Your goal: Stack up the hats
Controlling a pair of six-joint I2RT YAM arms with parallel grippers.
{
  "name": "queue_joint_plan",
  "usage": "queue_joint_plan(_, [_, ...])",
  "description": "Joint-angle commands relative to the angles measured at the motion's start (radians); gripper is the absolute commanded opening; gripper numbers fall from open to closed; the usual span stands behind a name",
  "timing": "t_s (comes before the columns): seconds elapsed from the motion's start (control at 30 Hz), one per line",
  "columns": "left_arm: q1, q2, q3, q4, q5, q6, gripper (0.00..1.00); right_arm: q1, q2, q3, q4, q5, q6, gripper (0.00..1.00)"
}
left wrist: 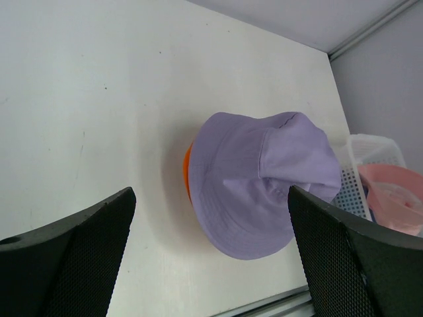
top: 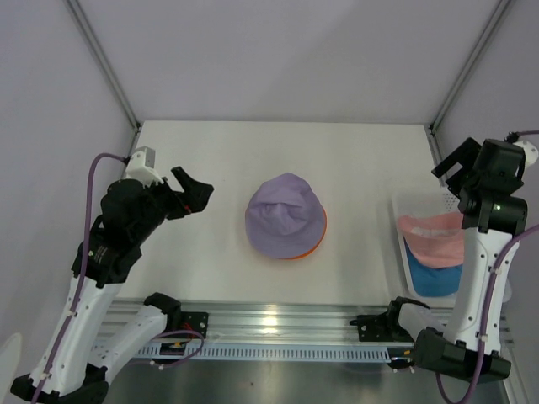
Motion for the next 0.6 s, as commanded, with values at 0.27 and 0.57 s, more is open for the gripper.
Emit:
queue_joint_plan(0.27, [-0.001,0.001,-0.004,0.006,0.070,0.142,1.00,-0.031,-0.238,-0.226,-0.197,0.216,0.199,1.00])
queue_joint_plan(0.57, [-0.001,-0.052,-0.064,0.024,0.063,0.148,1.00,-0.031,-0.280,-0.465,-0.047,0.162,0.189,0.89])
